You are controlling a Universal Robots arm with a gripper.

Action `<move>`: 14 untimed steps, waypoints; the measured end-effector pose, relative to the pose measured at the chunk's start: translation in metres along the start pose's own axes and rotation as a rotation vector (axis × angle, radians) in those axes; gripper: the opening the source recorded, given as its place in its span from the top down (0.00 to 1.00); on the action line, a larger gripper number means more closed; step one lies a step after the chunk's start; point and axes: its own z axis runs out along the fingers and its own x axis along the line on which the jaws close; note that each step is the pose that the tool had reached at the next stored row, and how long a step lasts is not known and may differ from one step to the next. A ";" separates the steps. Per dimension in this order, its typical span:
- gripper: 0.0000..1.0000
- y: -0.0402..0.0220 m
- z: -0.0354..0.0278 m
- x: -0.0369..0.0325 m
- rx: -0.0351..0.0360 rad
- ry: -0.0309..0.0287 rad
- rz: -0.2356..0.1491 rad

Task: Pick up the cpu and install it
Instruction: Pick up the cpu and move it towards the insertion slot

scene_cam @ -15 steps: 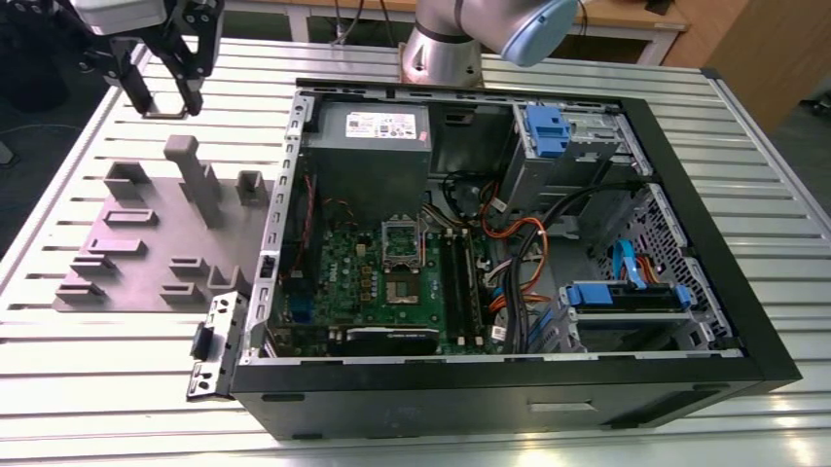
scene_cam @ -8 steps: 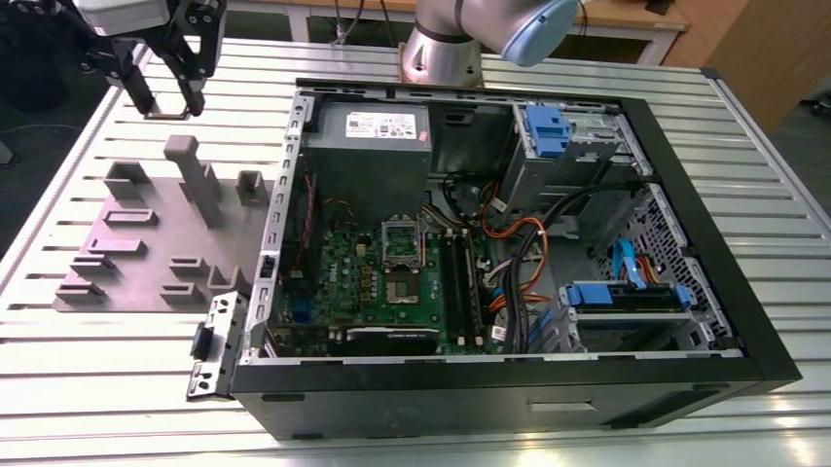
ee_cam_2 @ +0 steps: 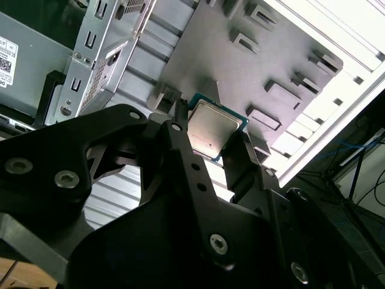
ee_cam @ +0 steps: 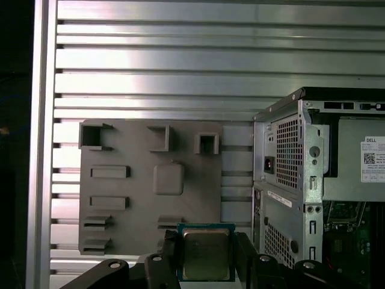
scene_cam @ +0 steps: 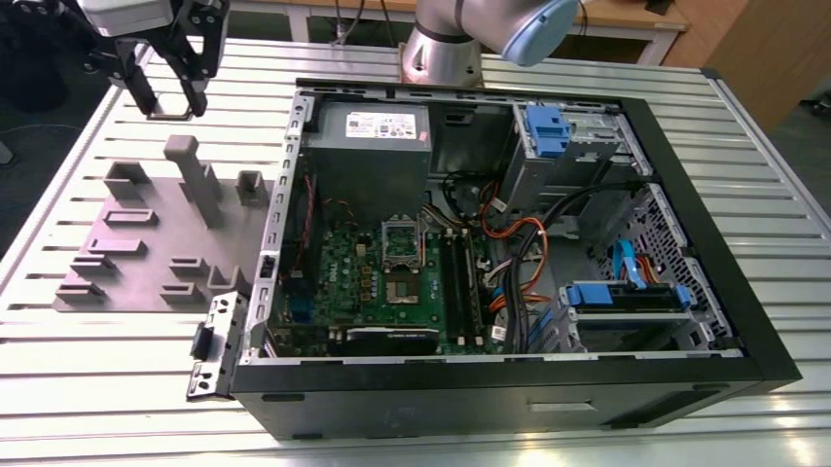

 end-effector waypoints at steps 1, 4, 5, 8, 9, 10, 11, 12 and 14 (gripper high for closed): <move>0.53 -0.0001 0.0000 -0.0003 0.0000 0.0000 0.000; 0.53 -0.0002 0.0000 -0.0012 0.0000 0.0000 0.000; 0.53 -0.0003 0.0000 -0.0015 0.0000 0.0000 0.000; 0.53 -0.0004 0.0000 -0.0023 0.0000 0.0000 0.000; 0.53 -0.0004 0.0000 -0.0027 -0.0001 0.0000 0.000; 0.53 -0.0005 0.0000 -0.0030 0.0000 0.0000 0.000; 0.53 -0.0005 0.0000 -0.0033 0.0000 0.0000 0.000; 0.53 -0.0005 0.0000 -0.0037 0.0000 0.0000 0.000; 0.53 -0.0006 0.0000 -0.0043 -0.0001 0.0000 0.000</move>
